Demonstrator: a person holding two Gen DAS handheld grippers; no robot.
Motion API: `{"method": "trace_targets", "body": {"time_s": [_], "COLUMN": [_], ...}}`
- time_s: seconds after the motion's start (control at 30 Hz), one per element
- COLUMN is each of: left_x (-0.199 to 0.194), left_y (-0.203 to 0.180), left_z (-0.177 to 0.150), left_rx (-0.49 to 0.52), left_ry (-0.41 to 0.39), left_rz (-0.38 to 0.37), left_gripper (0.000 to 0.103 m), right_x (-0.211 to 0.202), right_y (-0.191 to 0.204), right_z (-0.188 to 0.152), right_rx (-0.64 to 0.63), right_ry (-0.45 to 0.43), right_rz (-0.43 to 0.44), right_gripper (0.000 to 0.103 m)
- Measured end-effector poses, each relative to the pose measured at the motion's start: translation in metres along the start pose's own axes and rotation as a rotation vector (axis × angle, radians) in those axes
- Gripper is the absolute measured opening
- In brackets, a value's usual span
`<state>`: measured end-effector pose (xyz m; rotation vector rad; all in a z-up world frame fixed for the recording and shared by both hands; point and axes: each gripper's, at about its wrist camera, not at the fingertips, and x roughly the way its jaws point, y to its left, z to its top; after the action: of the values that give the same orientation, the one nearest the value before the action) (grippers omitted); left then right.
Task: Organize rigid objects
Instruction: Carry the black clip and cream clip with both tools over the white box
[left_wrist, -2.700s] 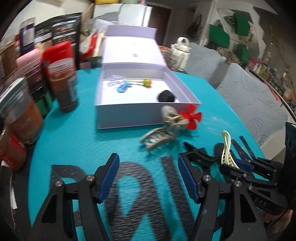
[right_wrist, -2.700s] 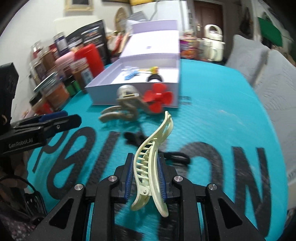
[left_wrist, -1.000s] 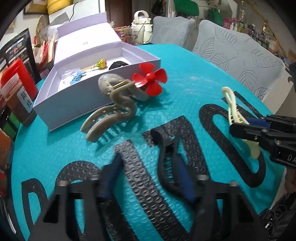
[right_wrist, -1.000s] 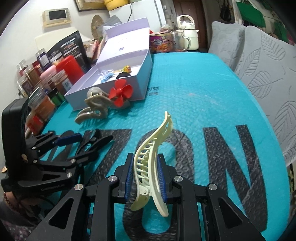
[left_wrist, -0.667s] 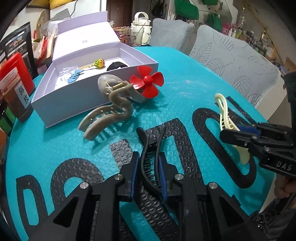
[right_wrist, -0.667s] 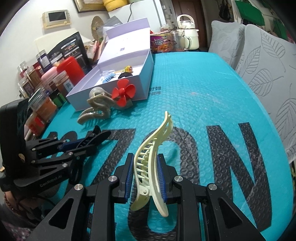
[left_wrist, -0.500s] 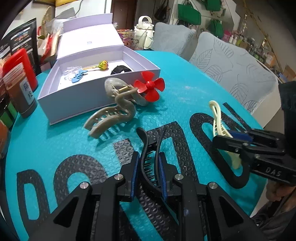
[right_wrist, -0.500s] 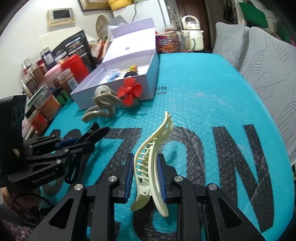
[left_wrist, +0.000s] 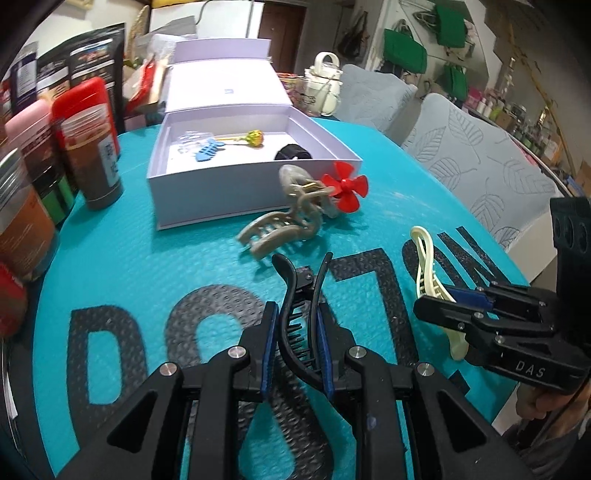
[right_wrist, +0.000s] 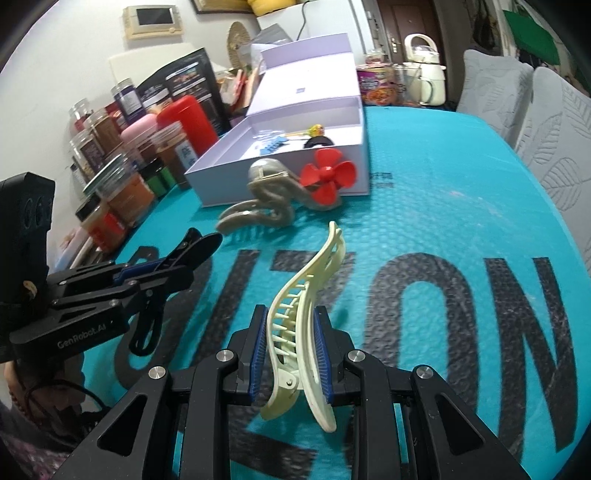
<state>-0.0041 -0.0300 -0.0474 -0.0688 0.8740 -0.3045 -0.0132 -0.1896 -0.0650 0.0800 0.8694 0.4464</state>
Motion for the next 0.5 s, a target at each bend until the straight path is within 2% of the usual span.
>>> {"method": "trace_targets", "body": {"time_s": [0.5], "left_x": [-0.026], "left_y": [0.02], "left_z": [-0.002], "left_rx": [-0.048], "left_ry": [-0.067], "left_rz": [0.022], "left_gripper": [0.02], "right_x": [0.001], "right_y": [0.035], "right_z": [-0.002], "right_rx": [-0.047], "right_ry": [0.001], "right_rz": [0.032], "right_gripper": [0.024]}}
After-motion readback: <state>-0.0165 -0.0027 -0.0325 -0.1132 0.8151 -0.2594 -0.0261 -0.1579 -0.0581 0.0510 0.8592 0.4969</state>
